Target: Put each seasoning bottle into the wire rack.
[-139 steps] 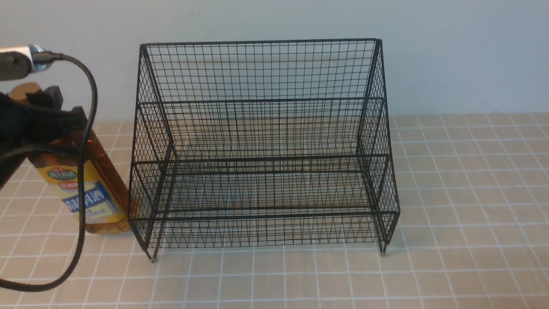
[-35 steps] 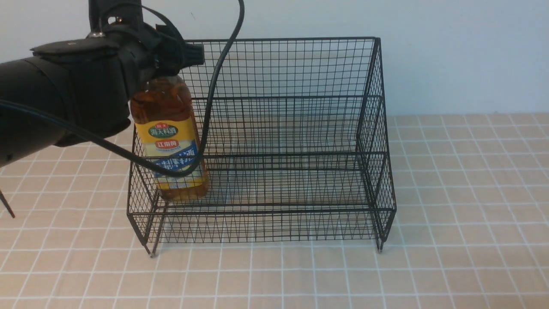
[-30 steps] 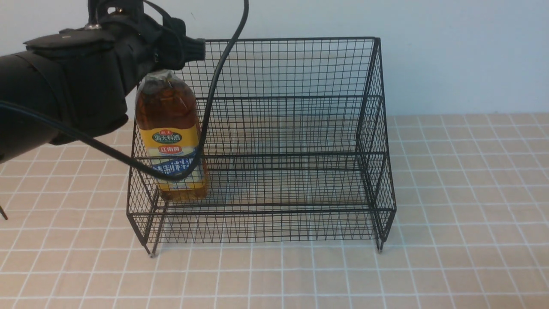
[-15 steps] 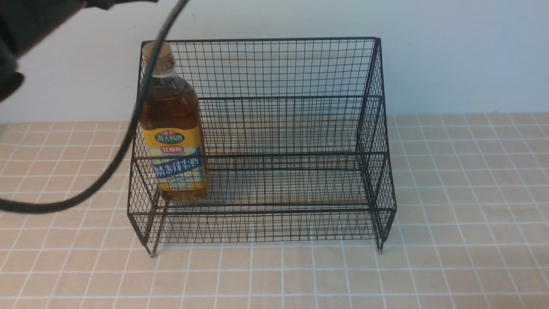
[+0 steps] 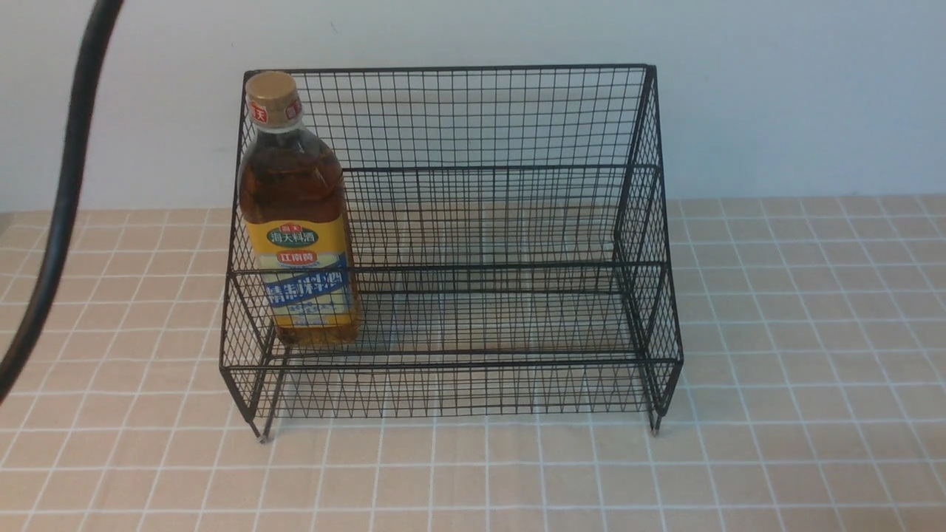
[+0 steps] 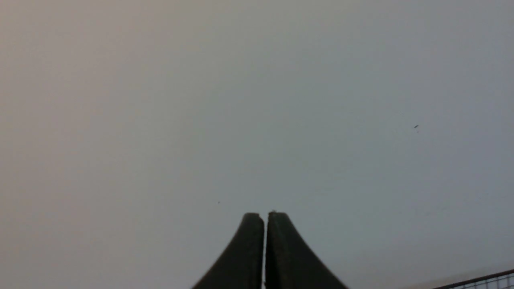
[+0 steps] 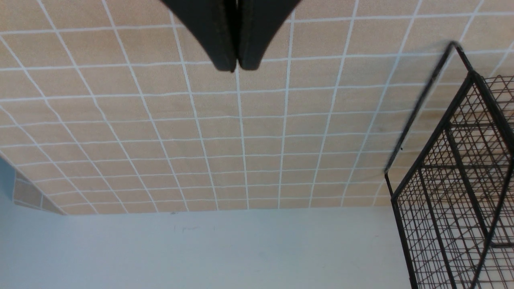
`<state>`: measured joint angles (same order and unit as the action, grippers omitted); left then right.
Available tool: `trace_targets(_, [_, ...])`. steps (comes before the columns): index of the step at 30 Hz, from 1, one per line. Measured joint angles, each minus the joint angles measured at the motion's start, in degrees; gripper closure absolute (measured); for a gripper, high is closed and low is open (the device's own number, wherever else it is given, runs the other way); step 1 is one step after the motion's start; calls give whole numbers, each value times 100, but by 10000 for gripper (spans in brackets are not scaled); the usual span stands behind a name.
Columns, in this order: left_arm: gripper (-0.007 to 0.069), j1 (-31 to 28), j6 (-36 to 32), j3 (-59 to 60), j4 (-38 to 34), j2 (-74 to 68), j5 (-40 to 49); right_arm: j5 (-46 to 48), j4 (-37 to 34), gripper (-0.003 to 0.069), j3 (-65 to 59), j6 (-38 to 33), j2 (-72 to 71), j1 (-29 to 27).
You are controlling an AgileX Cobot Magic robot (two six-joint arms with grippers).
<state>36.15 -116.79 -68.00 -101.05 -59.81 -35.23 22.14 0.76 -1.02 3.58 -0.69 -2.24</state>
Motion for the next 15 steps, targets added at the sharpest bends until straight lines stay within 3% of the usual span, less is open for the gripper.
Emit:
trace_targets(5, [631,76,-127,63,0,15,-463,0,0,672,0,0,0,0])
trace_targets(8, [631,76,339,305,185,122,-331,0,0,672,0,0,0,0])
trace_targets(10, [631,76,1135,519,584,201,144,0,0,672,0,0,0,0])
trace_targets(11, [631,76,1210,541,625,200,187,0,0,672,0,0,0,0])
trace_targets(15, [631,76,3236,623,1680,224,1155,0,0,672,0,0,0,0])
